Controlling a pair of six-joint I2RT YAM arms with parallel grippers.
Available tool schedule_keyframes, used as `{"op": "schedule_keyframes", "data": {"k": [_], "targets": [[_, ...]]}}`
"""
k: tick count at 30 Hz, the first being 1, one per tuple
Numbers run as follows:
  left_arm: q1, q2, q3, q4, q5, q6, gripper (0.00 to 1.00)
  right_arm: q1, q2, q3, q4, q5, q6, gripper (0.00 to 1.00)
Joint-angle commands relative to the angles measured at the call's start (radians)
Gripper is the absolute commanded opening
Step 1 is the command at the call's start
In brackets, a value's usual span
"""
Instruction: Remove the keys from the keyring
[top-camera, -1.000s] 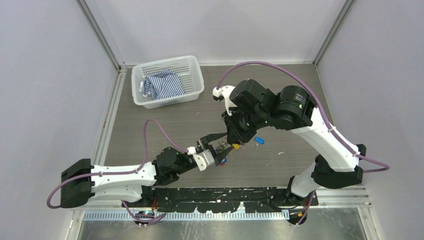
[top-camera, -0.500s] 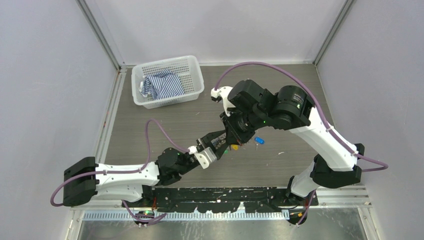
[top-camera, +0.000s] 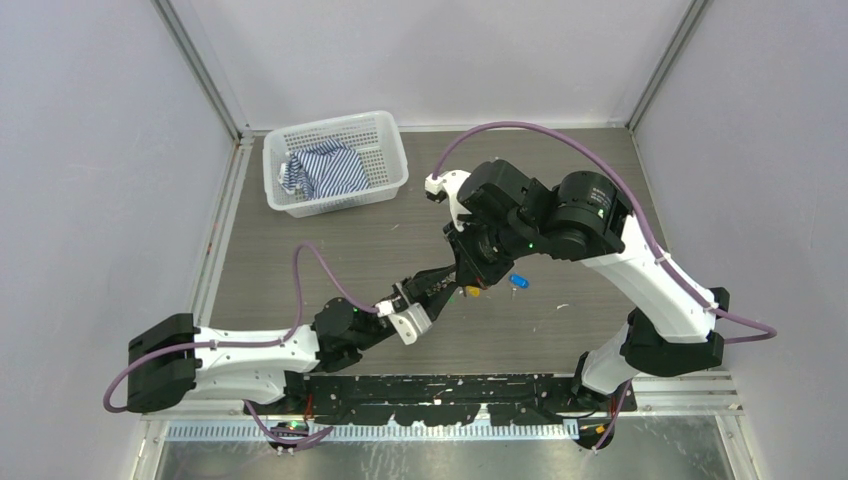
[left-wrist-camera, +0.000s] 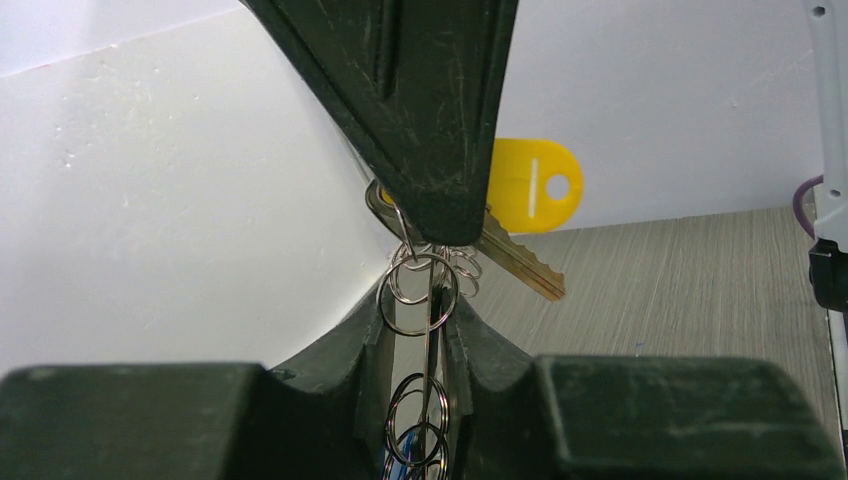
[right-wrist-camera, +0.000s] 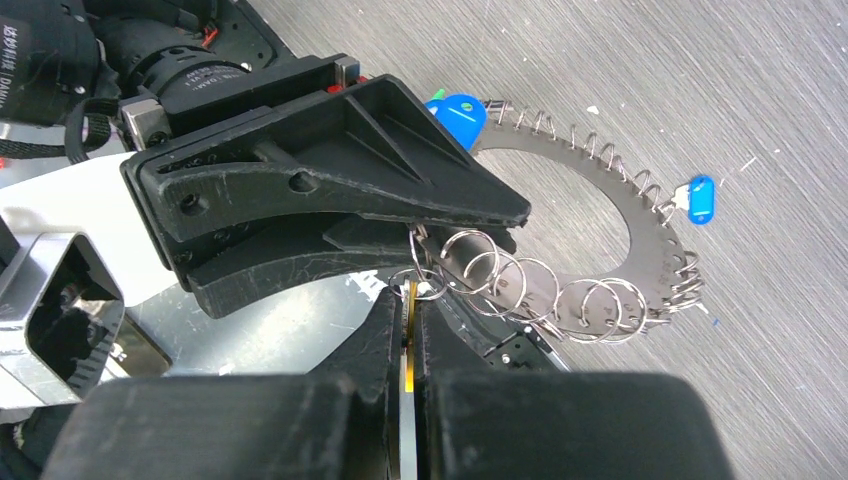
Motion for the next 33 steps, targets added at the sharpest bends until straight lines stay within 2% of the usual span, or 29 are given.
{"op": "schedule_keyframes", "data": {"k": [1, 13, 23, 33], "targets": [[0.001, -0.026, -0.016, 0.074, 0.059, 0.02, 0.0, 0.006, -0.028, 0.038, -0.001, 0.054, 0.01, 0.01], [0.001, -0.038, -0.059, 0.16, 0.092, 0.035, 0.0, 0.006, -0.045, 0.003, -0.038, 0.115, 0.052, 0.01], [0.001, -0.017, -0.098, 0.308, 0.026, 0.038, 0.0, 0.006, -0.078, -0.069, -0.039, 0.153, 0.069, 0.01], [0.001, -0.034, -0.104, 0.353, -0.038, 0.02, 0.0, 0.005, -0.131, -0.173, 0.028, 0.136, 0.098, 0.01]]}}
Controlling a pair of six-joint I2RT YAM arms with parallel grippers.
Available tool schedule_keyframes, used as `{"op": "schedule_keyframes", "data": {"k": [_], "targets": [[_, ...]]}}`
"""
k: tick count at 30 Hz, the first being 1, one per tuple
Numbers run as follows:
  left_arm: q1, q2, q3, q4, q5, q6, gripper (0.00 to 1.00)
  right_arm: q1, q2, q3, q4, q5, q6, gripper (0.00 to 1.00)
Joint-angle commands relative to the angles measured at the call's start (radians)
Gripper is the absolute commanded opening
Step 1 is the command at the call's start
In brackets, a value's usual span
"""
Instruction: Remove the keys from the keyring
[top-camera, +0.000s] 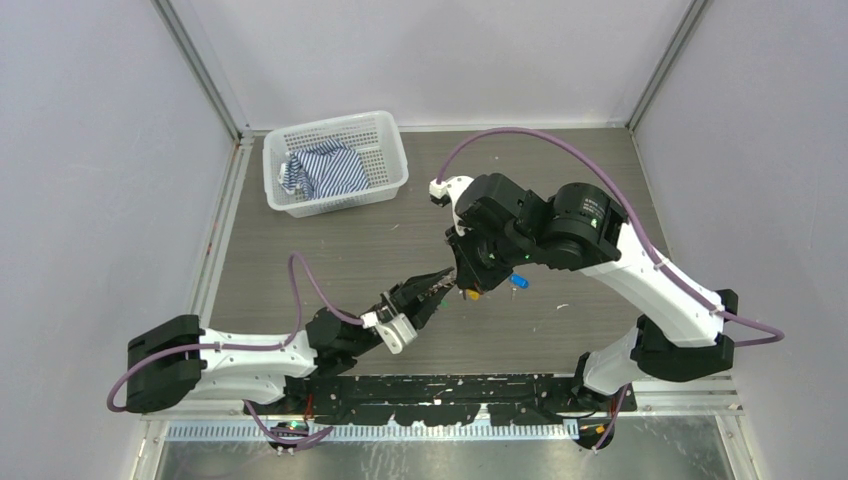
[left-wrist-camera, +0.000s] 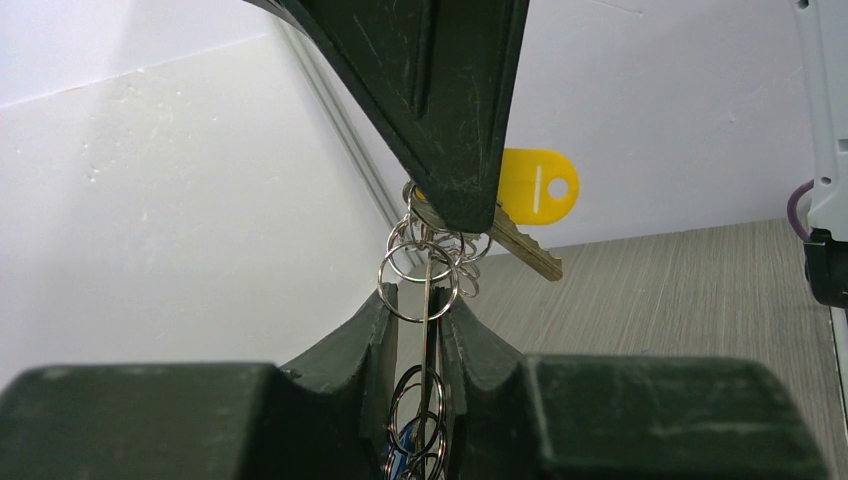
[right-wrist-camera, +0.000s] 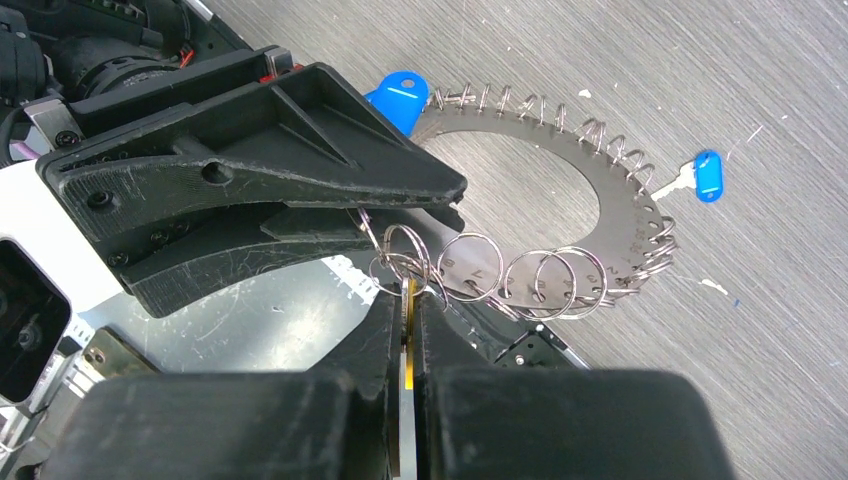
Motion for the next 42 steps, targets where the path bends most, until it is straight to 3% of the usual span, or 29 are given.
{"op": "schedule_keyframes", "data": {"k": [1, 8, 15, 23, 42], "targets": [[0.002, -0.026, 0.006, 0.181, -0.062, -0.008, 0.0, -0.007, -0.074, -0.033, -0.023, 0.049, 0.01, 0.01], [0.003, -0.037, 0.027, 0.193, -0.187, -0.041, 0.0, 0.029, -0.103, -0.143, 0.081, -0.028, 0.029, 0.01], [0.016, -0.055, 0.035, 0.194, -0.2, -0.082, 0.0, 0.061, -0.131, -0.172, 0.132, -0.018, 0.048, 0.01], [0.016, -0.076, 0.001, 0.194, -0.079, -0.142, 0.0, 0.061, -0.121, -0.021, 0.085, 0.166, 0.034, 0.01], [0.046, -0.1, 0.017, 0.039, 0.061, -0.23, 0.0, 0.062, -0.011, 0.192, -0.04, 0.047, 0.004, 0.01]]}}
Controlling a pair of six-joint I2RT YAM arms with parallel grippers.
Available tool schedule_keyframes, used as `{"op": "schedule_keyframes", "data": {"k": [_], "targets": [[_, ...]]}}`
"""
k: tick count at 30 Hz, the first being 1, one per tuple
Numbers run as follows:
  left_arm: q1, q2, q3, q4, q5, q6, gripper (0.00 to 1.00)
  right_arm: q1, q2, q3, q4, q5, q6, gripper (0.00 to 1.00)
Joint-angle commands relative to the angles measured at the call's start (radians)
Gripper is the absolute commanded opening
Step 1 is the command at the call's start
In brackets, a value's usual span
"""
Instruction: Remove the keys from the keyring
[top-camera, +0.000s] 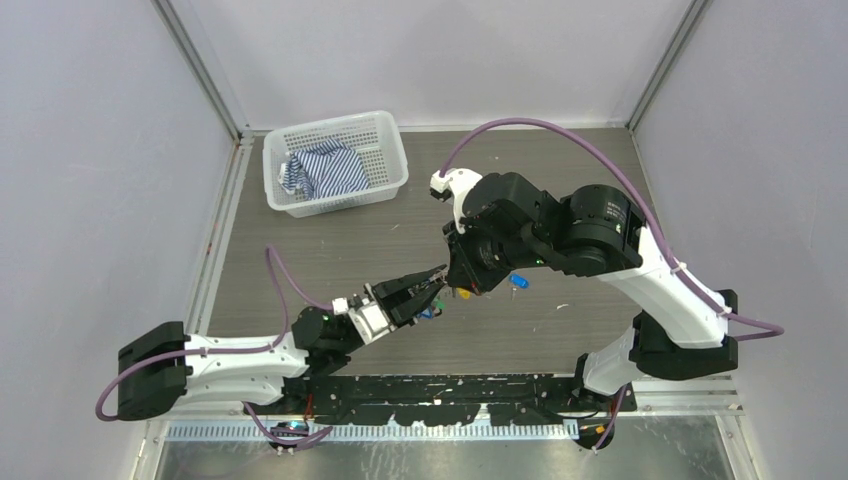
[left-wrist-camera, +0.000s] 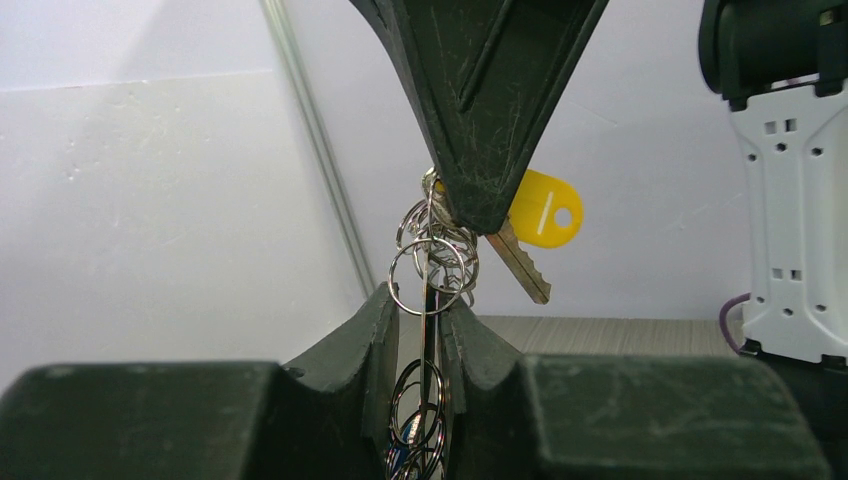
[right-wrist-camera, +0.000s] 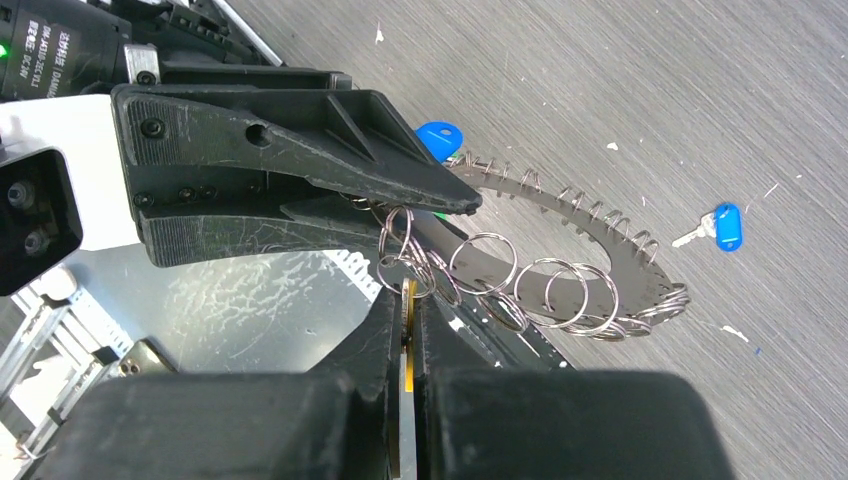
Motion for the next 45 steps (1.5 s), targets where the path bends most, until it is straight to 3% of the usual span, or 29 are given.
{"op": "schedule_keyframes", "data": {"k": [1, 9, 16, 25, 36, 45], "targets": [[0.025, -0.027, 0.023, -0.017, 0.024, -0.034, 0.0, -0.01, -0.02, 0.07, -0.061, -0.005, -0.029, 0.01], [0.044, -0.026, 0.048, -0.073, 0.028, -0.054, 0.0, -0.01, -0.006, 0.056, -0.076, -0.095, -0.022, 0.01], [0.128, -0.007, 0.009, 0.063, 0.089, -0.202, 0.0, -0.01, -0.037, 0.056, -0.013, -0.087, -0.029, 0.01], [0.146, 0.01, 0.065, -0.071, 0.188, -0.234, 0.0, -0.011, -0.027, 0.074, 0.024, -0.105, -0.04, 0.01], [0.146, 0.054, 0.125, -0.203, 0.19, -0.211, 0.0, -0.01, 0.018, 0.115, 0.058, -0.164, -0.064, 0.01], [0.145, 0.042, 0.059, 0.008, 0.204, -0.191, 0.0, -0.01, -0.017, 0.014, 0.062, -0.135, -0.042, 0.01]]}}
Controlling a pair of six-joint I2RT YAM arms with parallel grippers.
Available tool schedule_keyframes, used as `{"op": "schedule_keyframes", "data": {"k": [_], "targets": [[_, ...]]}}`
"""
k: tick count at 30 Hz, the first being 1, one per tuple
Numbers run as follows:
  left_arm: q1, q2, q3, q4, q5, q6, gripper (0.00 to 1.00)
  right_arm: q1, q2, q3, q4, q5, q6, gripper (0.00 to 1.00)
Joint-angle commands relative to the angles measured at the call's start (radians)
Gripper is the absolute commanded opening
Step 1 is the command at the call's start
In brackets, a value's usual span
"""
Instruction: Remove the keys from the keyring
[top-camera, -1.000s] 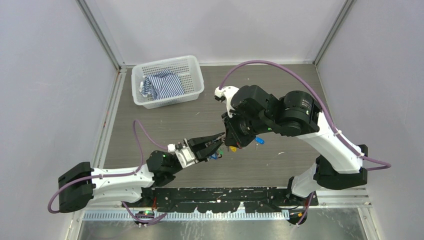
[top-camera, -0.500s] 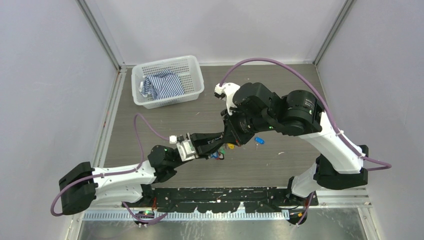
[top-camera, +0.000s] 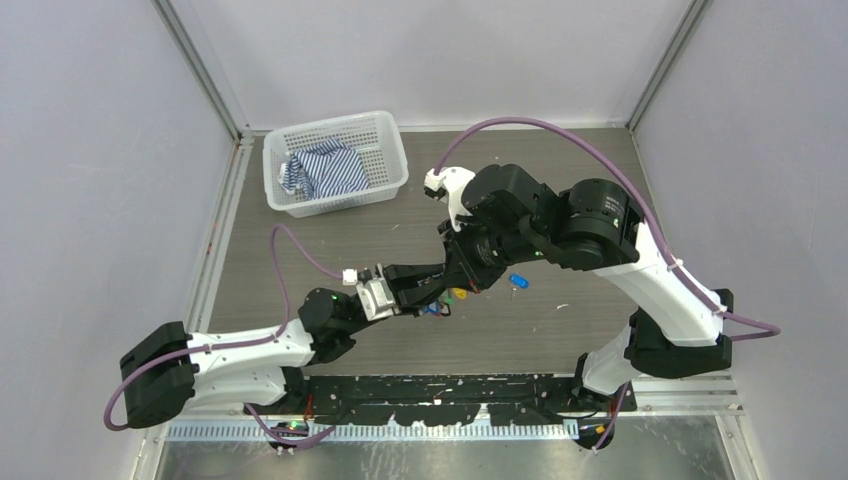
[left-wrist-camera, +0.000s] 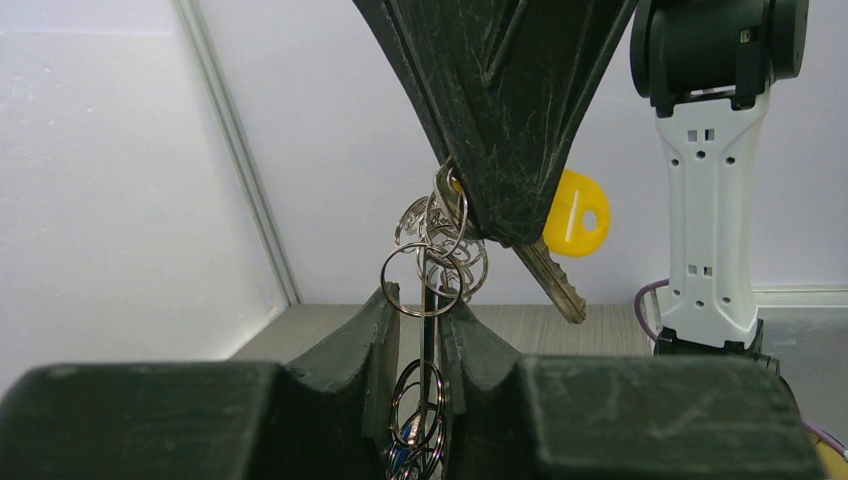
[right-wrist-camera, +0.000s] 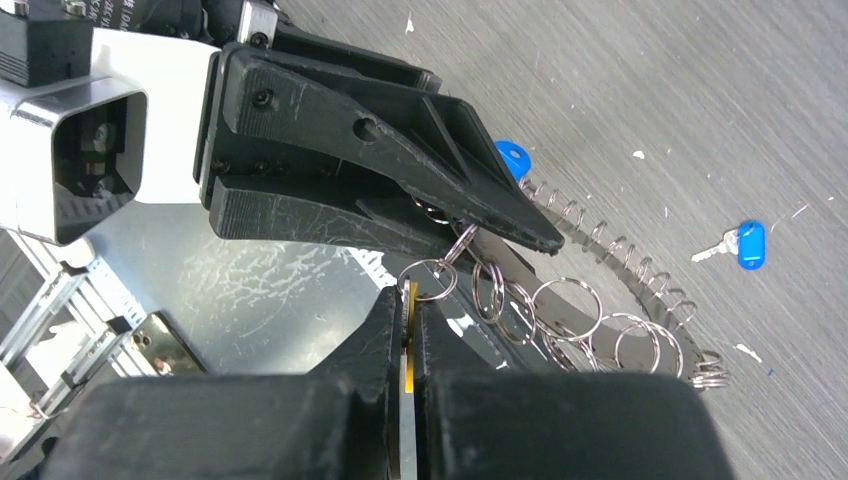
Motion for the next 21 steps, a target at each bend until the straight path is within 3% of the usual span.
{"op": "schedule_keyframes", "data": {"k": [1, 21], "targets": [[0.009, -0.005, -0.022, 0.116, -0.014, 0.028, 0.0, 0.006, -0.053, -0.043, 0.07, -0.036, 0.013, 0.01], [-0.019, -0.019, -0.023, 0.157, -0.027, 0.119, 0.0, 0.005, -0.056, -0.085, 0.008, 0.052, -0.007, 0.01]]}}
